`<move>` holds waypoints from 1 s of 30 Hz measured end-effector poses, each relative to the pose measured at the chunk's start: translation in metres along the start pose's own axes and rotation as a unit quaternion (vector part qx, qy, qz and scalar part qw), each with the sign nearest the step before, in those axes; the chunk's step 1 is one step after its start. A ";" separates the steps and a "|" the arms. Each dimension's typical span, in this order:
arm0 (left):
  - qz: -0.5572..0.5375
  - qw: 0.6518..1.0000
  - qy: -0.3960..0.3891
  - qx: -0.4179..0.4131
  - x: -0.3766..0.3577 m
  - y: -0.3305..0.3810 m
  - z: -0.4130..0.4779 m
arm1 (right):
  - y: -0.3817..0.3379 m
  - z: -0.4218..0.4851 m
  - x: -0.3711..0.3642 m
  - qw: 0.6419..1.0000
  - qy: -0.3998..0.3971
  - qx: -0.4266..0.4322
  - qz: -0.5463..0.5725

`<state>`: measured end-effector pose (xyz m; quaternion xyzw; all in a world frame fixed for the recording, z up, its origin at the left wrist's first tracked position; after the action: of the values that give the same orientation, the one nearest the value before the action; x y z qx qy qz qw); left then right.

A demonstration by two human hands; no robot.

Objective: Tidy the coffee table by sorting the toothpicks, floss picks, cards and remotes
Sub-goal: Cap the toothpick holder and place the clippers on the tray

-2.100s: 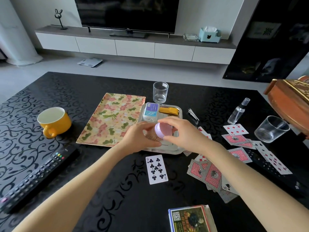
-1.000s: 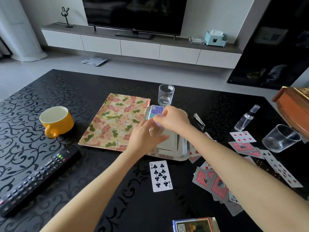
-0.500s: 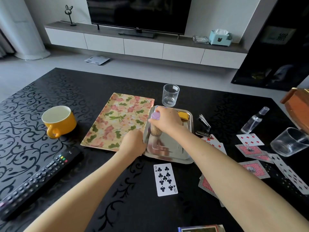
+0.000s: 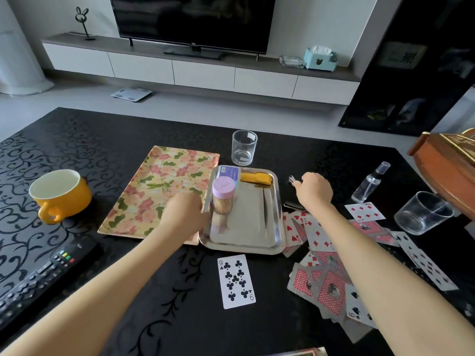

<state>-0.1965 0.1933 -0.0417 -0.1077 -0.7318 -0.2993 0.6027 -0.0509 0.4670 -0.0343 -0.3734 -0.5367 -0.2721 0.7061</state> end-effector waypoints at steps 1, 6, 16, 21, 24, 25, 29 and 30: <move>-0.003 1.000 0.030 -0.007 0.012 0.007 -0.002 | 0.006 0.006 -0.004 1.000 -0.007 0.002 -0.004; -0.042 0.988 0.102 -0.106 0.045 0.076 -0.019 | 0.019 0.026 -0.036 0.997 -0.072 0.008 0.000; 0.033 0.943 -0.012 -0.332 -0.057 0.215 0.019 | 0.064 0.002 -0.016 0.976 -0.028 -0.014 0.214; 0.090 0.936 -0.067 -0.333 -0.104 0.231 0.036 | 0.073 -0.014 0.002 0.962 -0.013 -0.013 0.273; 0.107 0.933 -0.063 -0.339 -0.108 0.236 0.034 | 0.079 -0.017 0.003 0.961 -0.006 -0.016 0.276; 0.114 0.932 -0.055 -0.341 -0.106 0.236 0.032 | 0.078 -0.018 0.002 0.957 0.001 -0.018 0.290; 0.059 0.953 0.017 -0.296 -0.064 0.218 0.040 | 0.069 -0.021 -0.002 0.950 0.031 -0.007 0.311; 0.040 0.963 0.033 -0.263 -0.049 0.205 0.047 | 0.061 -0.021 -0.005 0.953 0.028 0.009 0.302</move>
<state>-0.1164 0.3939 -0.0297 -0.2815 -0.6024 -0.4601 0.5884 0.0072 0.4849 -0.0565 -0.5043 -0.3813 -0.0513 0.7731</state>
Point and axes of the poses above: each hand's wrist, its own z-axis towards the middle knuckle, its own x-axis out of the back of the hand, y = z × x, the point moved 10 cm from there along z, towards the middle knuckle, and after that the axes turned 4 degrees about x, right-handed, at the moved point
